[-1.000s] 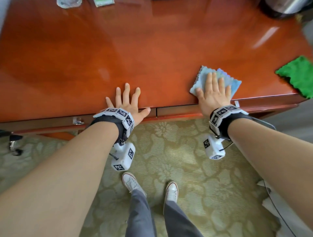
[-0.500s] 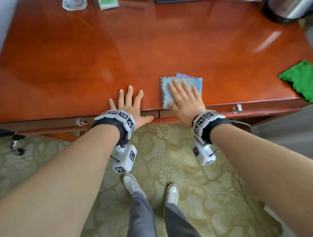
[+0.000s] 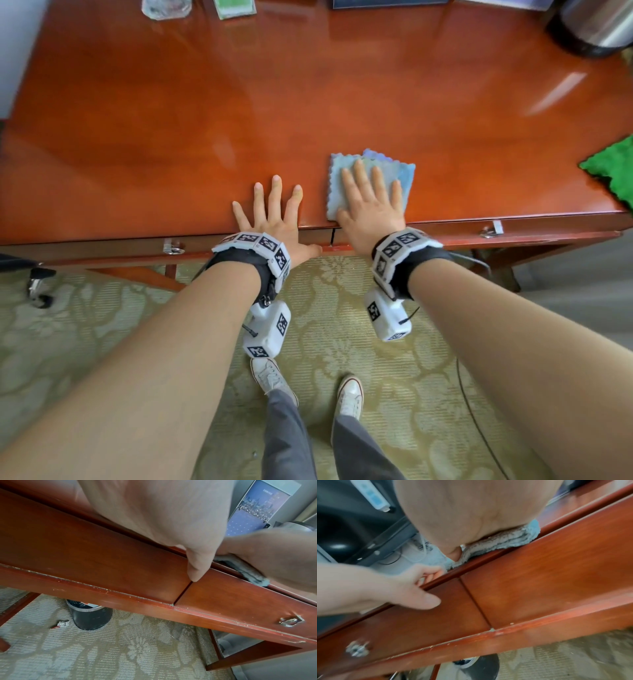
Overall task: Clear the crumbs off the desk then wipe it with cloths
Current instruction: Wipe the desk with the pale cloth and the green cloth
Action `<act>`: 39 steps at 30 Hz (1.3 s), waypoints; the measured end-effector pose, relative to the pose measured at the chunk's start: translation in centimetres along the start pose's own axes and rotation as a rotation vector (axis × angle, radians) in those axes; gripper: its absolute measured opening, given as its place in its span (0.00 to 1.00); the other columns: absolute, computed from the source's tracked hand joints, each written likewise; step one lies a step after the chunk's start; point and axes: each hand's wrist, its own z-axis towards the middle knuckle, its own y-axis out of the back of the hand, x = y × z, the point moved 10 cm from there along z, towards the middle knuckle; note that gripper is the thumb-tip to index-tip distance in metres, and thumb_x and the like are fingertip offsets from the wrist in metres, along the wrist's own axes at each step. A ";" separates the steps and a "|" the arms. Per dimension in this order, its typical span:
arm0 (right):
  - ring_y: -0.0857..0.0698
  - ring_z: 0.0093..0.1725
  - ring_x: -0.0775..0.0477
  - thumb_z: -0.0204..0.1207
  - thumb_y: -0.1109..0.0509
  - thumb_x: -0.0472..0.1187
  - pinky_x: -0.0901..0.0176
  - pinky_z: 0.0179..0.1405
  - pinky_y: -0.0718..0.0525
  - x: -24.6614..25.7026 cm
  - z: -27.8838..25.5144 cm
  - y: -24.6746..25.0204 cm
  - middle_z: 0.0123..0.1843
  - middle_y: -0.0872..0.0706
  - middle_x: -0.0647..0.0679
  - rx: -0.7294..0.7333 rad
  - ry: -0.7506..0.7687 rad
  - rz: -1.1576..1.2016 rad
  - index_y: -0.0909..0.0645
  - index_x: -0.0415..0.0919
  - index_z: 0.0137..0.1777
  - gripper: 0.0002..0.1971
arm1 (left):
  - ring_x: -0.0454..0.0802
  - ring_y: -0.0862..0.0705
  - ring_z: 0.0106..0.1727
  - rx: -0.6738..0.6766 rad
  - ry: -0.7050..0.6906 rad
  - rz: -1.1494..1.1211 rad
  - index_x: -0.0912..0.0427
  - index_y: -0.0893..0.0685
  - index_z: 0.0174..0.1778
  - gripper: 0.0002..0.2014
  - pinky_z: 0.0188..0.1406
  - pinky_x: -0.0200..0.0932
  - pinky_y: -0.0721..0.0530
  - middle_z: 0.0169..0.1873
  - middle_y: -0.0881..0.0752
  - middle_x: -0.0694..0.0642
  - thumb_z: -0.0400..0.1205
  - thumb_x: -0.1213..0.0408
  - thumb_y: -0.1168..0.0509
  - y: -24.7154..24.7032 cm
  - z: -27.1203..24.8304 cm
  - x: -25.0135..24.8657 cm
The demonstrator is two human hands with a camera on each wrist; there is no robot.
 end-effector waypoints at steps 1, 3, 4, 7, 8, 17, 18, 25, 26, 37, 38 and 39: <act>0.66 0.86 0.42 0.85 0.52 0.51 0.34 0.83 0.65 1.8 0.1 -0.4 0.88 0.67 0.51 0.011 0.056 -0.006 0.64 0.50 0.87 0.34 | 0.60 0.71 0.85 -0.002 0.002 -0.008 0.42 0.66 0.85 0.56 0.79 0.75 0.64 0.84 0.73 0.52 0.72 0.27 0.37 0.0 0.0 0.0; 0.66 0.86 0.42 0.85 0.52 0.51 0.34 0.83 0.65 4.1 0.1 -1.1 0.88 0.66 0.51 0.019 0.151 -0.023 0.63 0.49 0.87 0.34 | 0.59 0.70 0.85 -0.010 0.006 -0.030 0.42 0.63 0.86 0.56 0.79 0.74 0.65 0.84 0.72 0.51 0.72 0.28 0.36 0.0 0.0 0.0; 0.66 0.86 0.43 0.85 0.52 0.51 0.35 0.83 0.64 4.5 0.2 -1.3 0.88 0.66 0.52 0.019 0.183 -0.037 0.63 0.50 0.87 0.34 | 0.59 0.70 0.85 -0.017 0.008 -0.034 0.43 0.62 0.86 0.56 0.80 0.74 0.65 0.84 0.72 0.51 0.71 0.28 0.35 0.1 0.1 0.1; 0.64 0.86 0.46 0.85 0.51 0.53 0.39 0.84 0.64 3.3 0.4 -1.1 0.88 0.65 0.55 0.014 0.234 -0.058 0.63 0.53 0.87 0.34 | 0.59 0.70 0.85 -0.004 -0.001 -0.029 0.41 0.64 0.85 0.56 0.80 0.73 0.65 0.84 0.72 0.50 0.72 0.29 0.35 0.2 -0.1 0.2; 0.64 0.86 0.47 0.85 0.50 0.53 0.40 0.84 0.64 2.4 0.6 -0.8 0.88 0.65 0.55 0.014 0.225 -0.057 0.63 0.55 0.87 0.35 | 0.59 0.71 0.85 0.010 -0.005 -0.030 0.40 0.65 0.85 0.56 0.80 0.73 0.65 0.84 0.73 0.50 0.72 0.29 0.34 0.2 -0.1 0.2; 0.63 0.87 0.45 0.83 0.50 0.50 0.36 0.83 0.65 -5.8 2.3 1.9 0.88 0.63 0.53 0.011 -0.119 0.040 0.60 0.52 0.87 0.35 | 0.60 0.72 0.84 0.075 -0.027 -0.057 0.39 0.67 0.84 0.58 0.80 0.74 0.63 0.83 0.74 0.49 0.72 0.40 0.28 0.1 -0.1 0.5; 0.64 0.86 0.44 0.83 0.50 0.50 0.35 0.83 0.65 -5.2 2.2 1.9 0.88 0.64 0.52 0.013 -0.145 0.038 0.60 0.52 0.87 0.35 | 0.60 0.72 0.84 0.066 -0.026 -0.057 0.39 0.67 0.84 0.59 0.80 0.74 0.63 0.83 0.74 0.49 0.71 0.42 0.28 0.1 -0.1 0.4; 0.68 0.86 0.42 0.85 0.51 0.51 0.32 0.82 0.64 4.7 2.4 0.2 0.87 0.68 0.51 0.134 0.065 0.006 0.63 0.48 0.87 0.35 | 0.60 0.59 0.86 0.071 -0.048 -0.002 0.42 0.53 0.85 0.49 0.82 0.70 0.52 0.86 0.61 0.52 0.73 0.47 0.28 1.9 -0.3 0.5; 0.67 0.86 0.42 0.85 0.51 0.51 0.32 0.82 0.64 5.3 2.7 0.1 0.87 0.68 0.51 0.157 0.094 0.005 0.63 0.49 0.87 0.35 | 0.60 0.49 0.85 0.004 -0.075 0.031 0.44 0.44 0.82 0.42 0.81 0.68 0.46 0.85 0.51 0.55 0.75 0.47 0.30 3.3 -0.1 0.4; 0.60 0.87 0.44 0.86 0.47 0.48 0.35 0.84 0.57 -4.9 6.4 3.5 0.88 0.60 0.55 0.136 -0.089 0.111 0.53 0.54 0.87 0.31 | 0.56 0.65 0.86 0.139 -0.018 -0.083 0.43 0.60 0.87 0.36 0.82 0.71 0.56 0.85 0.69 0.51 0.86 0.38 0.51 6.7 9.0 2.2; 0.60 0.87 0.44 0.86 0.46 0.49 0.34 0.83 0.57 -5.6 6.9 3.9 0.89 0.60 0.54 0.130 -0.133 0.116 0.53 0.53 0.87 0.31 | 0.57 0.67 0.86 0.157 -0.016 -0.061 0.43 0.63 0.87 0.39 0.82 0.72 0.56 0.85 0.71 0.52 0.85 0.35 0.50 6.0 9.3 2.2; 0.60 0.87 0.44 0.85 0.46 0.49 0.34 0.83 0.56 -5.9 7.5 4.4 0.89 0.59 0.54 0.124 -0.176 0.122 0.52 0.53 0.87 0.32 | 0.57 0.68 0.86 0.166 -0.015 -0.035 0.43 0.66 0.86 0.42 0.81 0.73 0.56 0.84 0.73 0.52 0.84 0.33 0.49 5.6 9.4 2.1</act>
